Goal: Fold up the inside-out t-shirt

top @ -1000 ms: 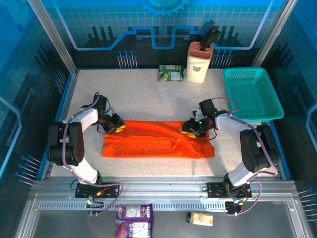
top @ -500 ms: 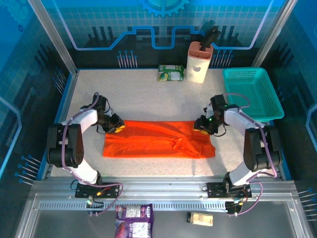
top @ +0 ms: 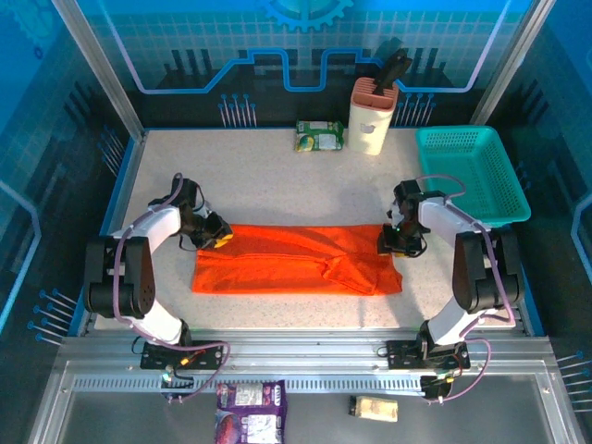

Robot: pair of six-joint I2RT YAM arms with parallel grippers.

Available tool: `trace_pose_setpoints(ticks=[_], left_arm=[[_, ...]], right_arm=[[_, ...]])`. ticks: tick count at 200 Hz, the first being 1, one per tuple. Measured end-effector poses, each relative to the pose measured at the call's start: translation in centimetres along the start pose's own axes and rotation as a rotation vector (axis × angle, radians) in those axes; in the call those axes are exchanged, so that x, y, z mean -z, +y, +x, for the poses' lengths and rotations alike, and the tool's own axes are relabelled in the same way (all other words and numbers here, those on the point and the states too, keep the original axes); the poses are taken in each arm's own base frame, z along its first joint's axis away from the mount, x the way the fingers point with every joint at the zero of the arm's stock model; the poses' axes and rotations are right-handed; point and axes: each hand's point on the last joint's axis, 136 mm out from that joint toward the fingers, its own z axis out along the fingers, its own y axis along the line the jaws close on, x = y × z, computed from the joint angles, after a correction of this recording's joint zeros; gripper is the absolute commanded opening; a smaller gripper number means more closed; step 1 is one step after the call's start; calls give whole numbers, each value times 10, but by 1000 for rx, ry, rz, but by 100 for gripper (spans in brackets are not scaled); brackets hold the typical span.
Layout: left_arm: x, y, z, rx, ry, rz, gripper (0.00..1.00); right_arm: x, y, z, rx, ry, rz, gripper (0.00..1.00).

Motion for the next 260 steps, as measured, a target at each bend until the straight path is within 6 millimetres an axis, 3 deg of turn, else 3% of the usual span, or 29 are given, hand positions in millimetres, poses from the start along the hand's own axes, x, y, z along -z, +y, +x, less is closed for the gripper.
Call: trace_pose_setpoints(ticks=[81, 153, 205, 243, 260], left_arm=[[6, -2, 0, -3, -22, 6, 22], [6, 0, -1, 8, -29, -2, 22], [6, 1, -1, 8, -33, -8, 21], [7, 6, -3, 14, -42, -28, 20], [10, 12, -5, 29, -51, -47, 19]], right_arm=[[-20, -3, 5, -8, 64, 8, 45], [-20, -9, 5, -19, 62, 51, 20], [-20, -3, 5, -20, 65, 36, 0], [-16, -6, 3, -26, 64, 49, 0], [-7, -17, -2, -33, 57, 101, 0]])
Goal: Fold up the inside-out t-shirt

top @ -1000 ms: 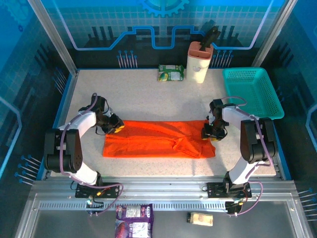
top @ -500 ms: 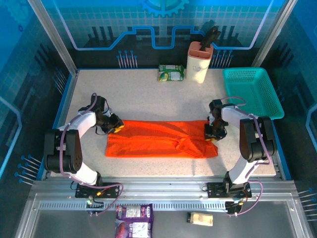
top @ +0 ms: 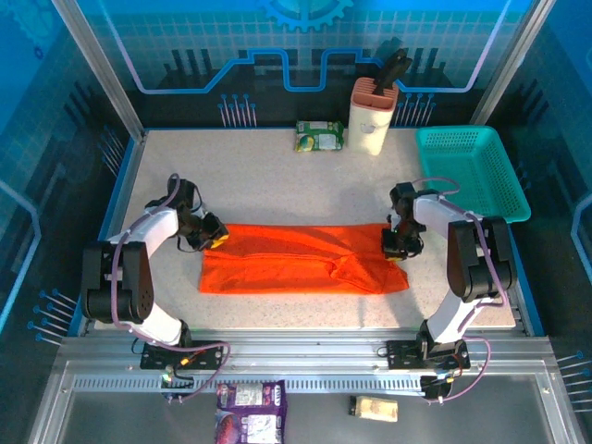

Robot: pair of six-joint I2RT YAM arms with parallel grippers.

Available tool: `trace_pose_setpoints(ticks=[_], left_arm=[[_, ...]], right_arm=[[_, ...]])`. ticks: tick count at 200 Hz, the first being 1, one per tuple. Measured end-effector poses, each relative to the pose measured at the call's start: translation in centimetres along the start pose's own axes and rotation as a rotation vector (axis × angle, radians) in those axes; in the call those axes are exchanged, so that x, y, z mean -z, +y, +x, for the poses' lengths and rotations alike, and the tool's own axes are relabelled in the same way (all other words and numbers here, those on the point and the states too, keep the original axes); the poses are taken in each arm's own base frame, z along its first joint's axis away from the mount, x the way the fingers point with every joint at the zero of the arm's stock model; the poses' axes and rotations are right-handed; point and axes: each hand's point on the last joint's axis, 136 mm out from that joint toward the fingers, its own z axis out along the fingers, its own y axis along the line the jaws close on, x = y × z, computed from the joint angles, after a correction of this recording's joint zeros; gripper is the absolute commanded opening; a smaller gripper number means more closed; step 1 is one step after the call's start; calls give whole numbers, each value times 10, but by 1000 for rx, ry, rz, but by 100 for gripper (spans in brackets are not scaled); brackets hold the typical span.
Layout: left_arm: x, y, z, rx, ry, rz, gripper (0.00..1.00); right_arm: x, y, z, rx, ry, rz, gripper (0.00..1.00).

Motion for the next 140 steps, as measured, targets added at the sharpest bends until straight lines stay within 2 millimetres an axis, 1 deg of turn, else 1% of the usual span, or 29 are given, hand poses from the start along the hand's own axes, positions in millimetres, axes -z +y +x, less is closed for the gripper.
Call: trace_pose_setpoints(ticks=[18, 40, 57, 75, 89, 104, 123, 140], left_arm=[[4, 8, -5, 9, -18, -17, 15], [5, 11, -7, 16, -23, -20, 12], [4, 12, -6, 18, -18, -23, 10], [-1, 9, -1, 20, 3, 11, 9], [-10, 9, 8, 21, 44, 25, 9], [-20, 7, 20, 18, 88, 29, 8], [-29, 4, 31, 1, 121, 17, 7], [-33, 4, 39, -12, 136, 12, 7]], right_arm=[[16, -20, -13, -29, -32, 77, 0], [37, -47, -28, -70, -80, 171, 0], [47, -56, -32, -74, -105, 216, 0], [55, -57, -29, -71, -94, 231, 0], [66, -52, -32, -59, -113, 228, 0], [77, -38, -35, -30, -141, 206, 0], [87, -14, -34, 22, -159, 167, 0], [89, 17, -29, 79, -158, 114, 0]])
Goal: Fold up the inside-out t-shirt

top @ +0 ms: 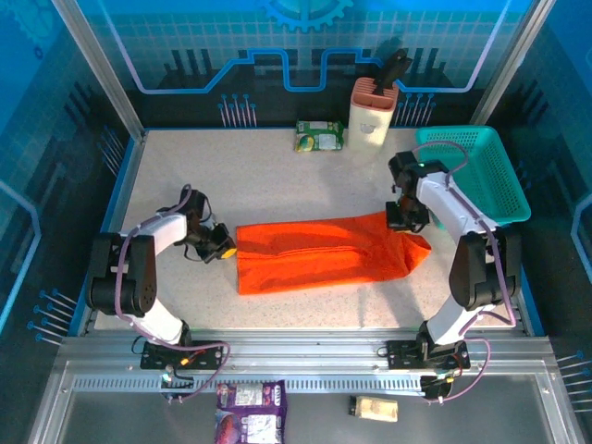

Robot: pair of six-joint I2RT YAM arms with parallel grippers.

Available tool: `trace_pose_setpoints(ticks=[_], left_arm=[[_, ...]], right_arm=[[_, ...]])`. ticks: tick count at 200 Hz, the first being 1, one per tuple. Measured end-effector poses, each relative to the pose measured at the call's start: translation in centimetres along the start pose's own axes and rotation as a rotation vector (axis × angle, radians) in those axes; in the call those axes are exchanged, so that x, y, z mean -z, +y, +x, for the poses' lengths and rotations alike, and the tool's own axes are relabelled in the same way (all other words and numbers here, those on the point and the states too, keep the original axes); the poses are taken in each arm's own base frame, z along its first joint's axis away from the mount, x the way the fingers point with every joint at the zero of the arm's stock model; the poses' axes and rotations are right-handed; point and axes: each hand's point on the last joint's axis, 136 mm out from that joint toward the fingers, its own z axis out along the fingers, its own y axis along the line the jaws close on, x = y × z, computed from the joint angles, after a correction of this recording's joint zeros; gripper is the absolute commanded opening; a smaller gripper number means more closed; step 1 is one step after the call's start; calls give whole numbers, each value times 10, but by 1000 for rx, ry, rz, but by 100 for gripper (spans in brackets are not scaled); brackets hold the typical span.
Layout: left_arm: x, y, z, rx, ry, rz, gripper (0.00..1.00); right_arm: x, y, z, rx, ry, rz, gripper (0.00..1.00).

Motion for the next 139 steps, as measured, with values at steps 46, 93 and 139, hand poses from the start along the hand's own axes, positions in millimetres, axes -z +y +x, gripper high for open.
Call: trace_pose_setpoints(ticks=[46, 93, 139], left_arm=[[-11, 11, 6, 29, 20, -10, 5], [-12, 11, 6, 35, 20, 0, 5], [-12, 10, 7, 35, 11, 16, 4]], right_arm=[[16, 95, 17, 153, 18, -181, 0], [25, 194, 27, 292, 53, -318, 0], [26, 272, 35, 390, 86, -411, 0]])
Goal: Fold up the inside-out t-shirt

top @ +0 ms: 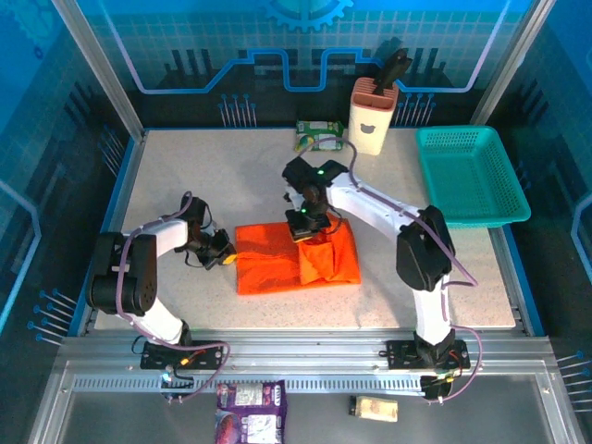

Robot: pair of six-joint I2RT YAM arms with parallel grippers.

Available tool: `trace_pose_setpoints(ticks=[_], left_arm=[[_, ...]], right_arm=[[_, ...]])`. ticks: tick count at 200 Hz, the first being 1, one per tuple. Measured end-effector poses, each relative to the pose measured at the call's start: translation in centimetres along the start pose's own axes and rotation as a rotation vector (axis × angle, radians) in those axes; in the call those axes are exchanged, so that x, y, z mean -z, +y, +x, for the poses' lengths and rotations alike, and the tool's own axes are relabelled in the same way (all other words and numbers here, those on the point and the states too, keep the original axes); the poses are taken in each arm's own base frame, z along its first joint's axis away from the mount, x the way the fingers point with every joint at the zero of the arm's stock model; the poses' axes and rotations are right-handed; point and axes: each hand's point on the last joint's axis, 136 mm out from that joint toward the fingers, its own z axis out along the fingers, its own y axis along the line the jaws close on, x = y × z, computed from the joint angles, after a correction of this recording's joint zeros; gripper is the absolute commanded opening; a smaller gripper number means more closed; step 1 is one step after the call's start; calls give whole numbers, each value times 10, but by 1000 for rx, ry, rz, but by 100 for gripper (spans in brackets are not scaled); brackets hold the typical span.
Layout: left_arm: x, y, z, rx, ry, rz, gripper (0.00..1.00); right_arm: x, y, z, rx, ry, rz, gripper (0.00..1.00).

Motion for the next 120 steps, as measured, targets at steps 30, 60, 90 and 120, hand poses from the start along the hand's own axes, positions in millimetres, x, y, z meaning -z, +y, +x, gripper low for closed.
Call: trace_pose_setpoints(ticks=[30, 60, 90, 120], left_arm=[[0, 0, 0, 1, -2, 6, 4], [-1, 0, 0, 0, -4, 11, 4], [0, 0, 0, 4, -7, 14, 4], [0, 0, 0, 7, -8, 15, 4]], right_arm=[[-16, 38, -11, 50, 16, -56, 0], [-29, 63, -17, 78, 30, -97, 0], [-41, 73, -21, 82, 52, -120, 0], [-48, 76, -22, 68, 73, -141, 0]])
